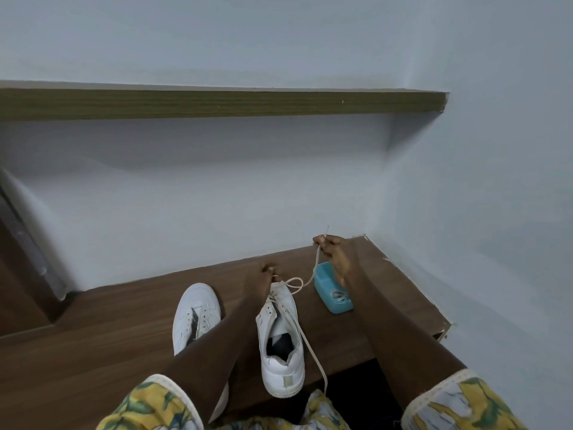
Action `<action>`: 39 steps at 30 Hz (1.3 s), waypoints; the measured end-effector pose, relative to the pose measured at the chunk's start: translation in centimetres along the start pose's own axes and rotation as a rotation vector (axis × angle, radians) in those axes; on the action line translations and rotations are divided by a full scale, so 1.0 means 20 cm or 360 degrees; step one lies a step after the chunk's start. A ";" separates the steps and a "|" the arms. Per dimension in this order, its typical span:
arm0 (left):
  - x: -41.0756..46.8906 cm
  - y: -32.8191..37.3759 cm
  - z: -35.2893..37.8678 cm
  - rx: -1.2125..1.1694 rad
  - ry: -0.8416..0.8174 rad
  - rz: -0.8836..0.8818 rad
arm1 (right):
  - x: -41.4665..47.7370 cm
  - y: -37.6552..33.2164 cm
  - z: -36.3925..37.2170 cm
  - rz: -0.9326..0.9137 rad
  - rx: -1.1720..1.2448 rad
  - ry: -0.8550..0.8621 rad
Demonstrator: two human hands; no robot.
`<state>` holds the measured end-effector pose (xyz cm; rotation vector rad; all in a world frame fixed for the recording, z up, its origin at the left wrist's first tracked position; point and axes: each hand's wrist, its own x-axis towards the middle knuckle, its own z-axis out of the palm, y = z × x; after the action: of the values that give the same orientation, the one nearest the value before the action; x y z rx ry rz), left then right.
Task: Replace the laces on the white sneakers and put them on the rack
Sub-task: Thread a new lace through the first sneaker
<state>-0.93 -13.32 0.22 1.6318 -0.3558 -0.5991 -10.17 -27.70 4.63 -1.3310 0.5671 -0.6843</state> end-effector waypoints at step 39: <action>-0.10 -0.26 -0.20 0.0365 0.0121 -0.0208 | -0.23 0.48 0.33 -0.0206 -0.1868 -0.0537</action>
<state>-0.89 -8.08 -4.34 1.9040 -0.2707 -0.6092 -7.38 -19.00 -3.77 -2.5304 0.6230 -0.1582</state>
